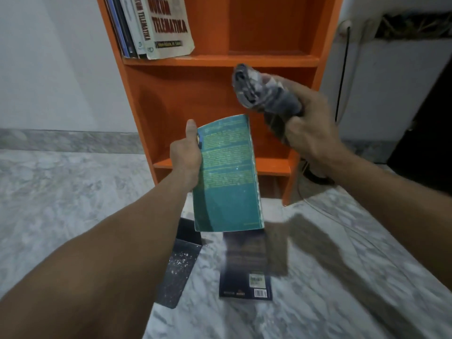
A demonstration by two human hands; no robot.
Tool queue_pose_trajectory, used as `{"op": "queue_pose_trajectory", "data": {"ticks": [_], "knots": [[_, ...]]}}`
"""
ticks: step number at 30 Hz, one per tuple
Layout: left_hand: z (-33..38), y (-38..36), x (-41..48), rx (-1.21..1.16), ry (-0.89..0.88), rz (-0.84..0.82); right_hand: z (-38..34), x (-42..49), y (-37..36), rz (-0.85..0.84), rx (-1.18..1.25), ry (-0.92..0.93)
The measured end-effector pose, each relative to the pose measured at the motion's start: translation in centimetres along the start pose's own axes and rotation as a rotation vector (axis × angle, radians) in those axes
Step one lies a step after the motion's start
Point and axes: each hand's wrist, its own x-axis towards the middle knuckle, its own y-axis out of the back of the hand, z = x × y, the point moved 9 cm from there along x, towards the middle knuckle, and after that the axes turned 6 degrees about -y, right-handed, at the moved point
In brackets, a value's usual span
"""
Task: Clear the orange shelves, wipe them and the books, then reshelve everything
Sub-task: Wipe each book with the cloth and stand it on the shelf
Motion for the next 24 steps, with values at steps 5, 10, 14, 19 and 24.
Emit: {"op": "queue_pose_trajectory", "data": {"ticks": [5,10,14,19,24], "knots": [[0.3,0.9,0.7,-0.134,0.033,0.066,2.5,-9.4,-5.0,-0.219,-0.131,-0.006],[-0.2,4.1,1.7,-0.089,0.042,0.102,6.1,-18.2,-2.9,-0.327,-0.120,-0.127],[-0.6,2.3,1.0,-0.134,0.113,0.039,4.6,-11.0,0.4,-0.019,0.085,-0.248],[0.5,-0.7,0.3,-0.234,0.125,0.064,2.2,-9.3,-5.8,-0.141,0.174,-0.311],[4.5,-7.1,-3.3,-0.393,0.161,-0.347,3.6,-7.5,-6.1,-0.055,-0.359,-0.261]]}}
